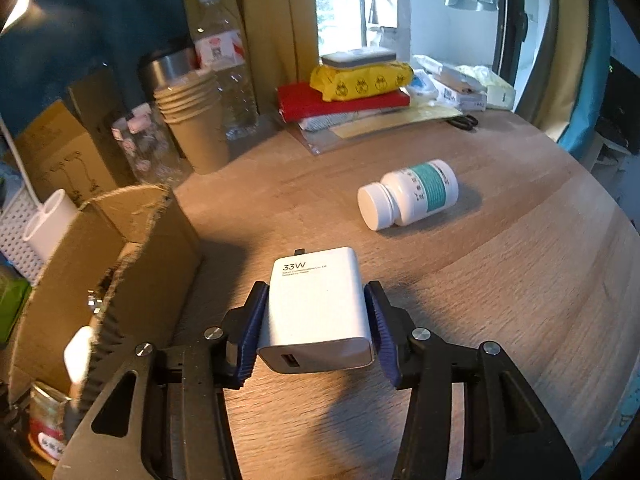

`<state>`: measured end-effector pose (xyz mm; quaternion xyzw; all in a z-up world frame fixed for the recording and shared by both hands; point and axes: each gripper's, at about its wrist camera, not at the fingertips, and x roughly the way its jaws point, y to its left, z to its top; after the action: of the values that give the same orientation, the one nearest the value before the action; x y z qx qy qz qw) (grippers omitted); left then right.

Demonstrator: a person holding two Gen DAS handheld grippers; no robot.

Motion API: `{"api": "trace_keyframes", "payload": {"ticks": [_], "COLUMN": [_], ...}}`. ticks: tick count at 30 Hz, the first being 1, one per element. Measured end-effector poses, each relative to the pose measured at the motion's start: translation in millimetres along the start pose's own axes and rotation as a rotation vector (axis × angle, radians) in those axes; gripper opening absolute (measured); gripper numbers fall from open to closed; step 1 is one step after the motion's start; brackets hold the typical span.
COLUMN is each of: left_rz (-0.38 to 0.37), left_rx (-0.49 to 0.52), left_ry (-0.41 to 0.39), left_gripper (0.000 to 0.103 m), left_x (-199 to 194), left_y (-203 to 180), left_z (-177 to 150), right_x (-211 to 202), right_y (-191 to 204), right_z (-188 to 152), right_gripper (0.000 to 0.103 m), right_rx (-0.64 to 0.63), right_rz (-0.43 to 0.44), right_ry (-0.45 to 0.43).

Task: Organize rigid objects
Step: 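Carry the white charger over the box and lower it inside with the right tool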

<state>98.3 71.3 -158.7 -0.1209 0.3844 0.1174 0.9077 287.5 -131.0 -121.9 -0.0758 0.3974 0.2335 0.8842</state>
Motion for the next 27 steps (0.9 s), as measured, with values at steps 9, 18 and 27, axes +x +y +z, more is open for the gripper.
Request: {"api": "trace_keyframes", "payload": {"ticks": [9,18,27], "left_rz": [0.000,0.000,-0.002], "left_rx": [0.001,0.001,0.000], "left_ry": [-0.001,0.000,-0.002], "left_gripper": [0.009,0.009,0.009], "left_x": [-0.4,-0.4,-0.6], "left_y": [-0.3,-0.4,-0.4], "left_z": [0.0,-0.1,0.5], "right_x": [-35.9,-53.7,-61.7], "right_y": [21.1,50.2,86.8], "right_z": [14.2,22.5,13.5], "right_gripper": [0.051,0.051,0.051], "right_rx": [-0.035,-0.084,-0.171], "right_rz": [0.069,0.127,0.225], "right_ry": [-0.070,-0.105,-0.119]}}
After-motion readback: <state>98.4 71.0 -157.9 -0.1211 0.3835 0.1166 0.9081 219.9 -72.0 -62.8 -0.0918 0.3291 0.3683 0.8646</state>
